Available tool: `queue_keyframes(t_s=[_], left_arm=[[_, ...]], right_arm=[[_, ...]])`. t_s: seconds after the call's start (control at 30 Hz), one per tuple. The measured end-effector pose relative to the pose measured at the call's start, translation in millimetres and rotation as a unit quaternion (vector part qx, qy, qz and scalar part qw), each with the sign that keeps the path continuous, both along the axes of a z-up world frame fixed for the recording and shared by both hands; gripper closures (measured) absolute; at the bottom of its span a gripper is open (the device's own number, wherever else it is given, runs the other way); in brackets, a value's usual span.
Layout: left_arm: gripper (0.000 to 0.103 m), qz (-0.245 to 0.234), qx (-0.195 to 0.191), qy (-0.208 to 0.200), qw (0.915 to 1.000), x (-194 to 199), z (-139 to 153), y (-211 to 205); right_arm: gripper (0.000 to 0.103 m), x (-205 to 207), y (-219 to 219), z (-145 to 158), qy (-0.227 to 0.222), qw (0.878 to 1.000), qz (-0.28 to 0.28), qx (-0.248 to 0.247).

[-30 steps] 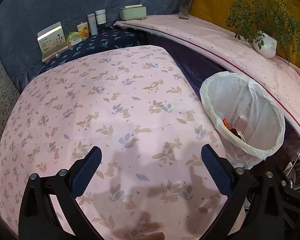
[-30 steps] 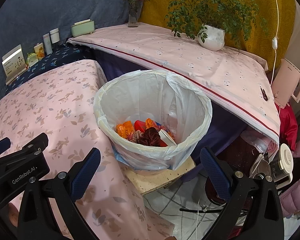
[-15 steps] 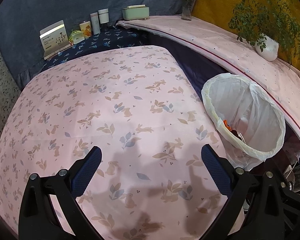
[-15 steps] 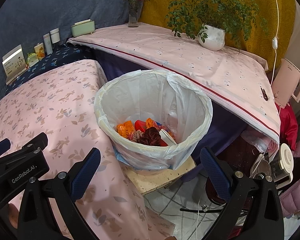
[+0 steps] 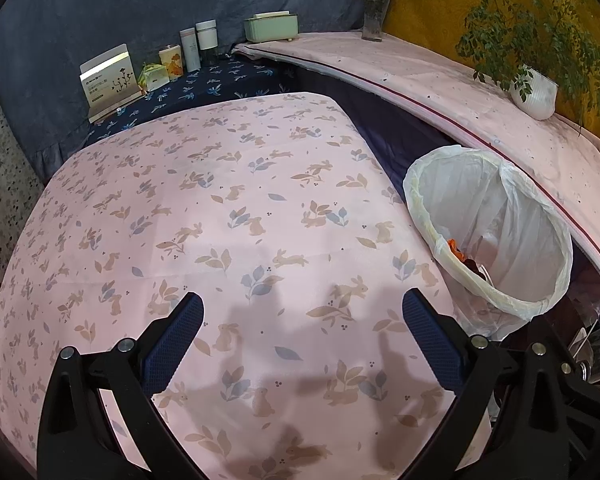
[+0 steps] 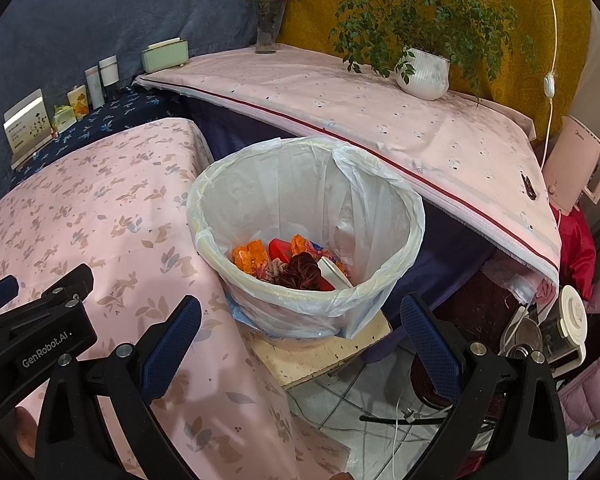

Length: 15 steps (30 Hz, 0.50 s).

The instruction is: Collect trash

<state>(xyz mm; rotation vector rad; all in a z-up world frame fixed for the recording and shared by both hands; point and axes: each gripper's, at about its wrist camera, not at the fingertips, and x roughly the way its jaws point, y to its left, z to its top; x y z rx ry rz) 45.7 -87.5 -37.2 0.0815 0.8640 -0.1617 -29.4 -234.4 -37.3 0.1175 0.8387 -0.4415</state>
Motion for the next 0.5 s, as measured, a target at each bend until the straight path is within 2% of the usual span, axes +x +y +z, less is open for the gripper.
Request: queue_keyframes(t_s=[0.5], left_arm=[[0.008,-0.007,-0.006,-0.001,1.0000,1.2,0.2,0.0]], right_arm=[[0.007,-0.4,-0.9,-0.8,-0.001,1.000,-0.002,-0.001]])
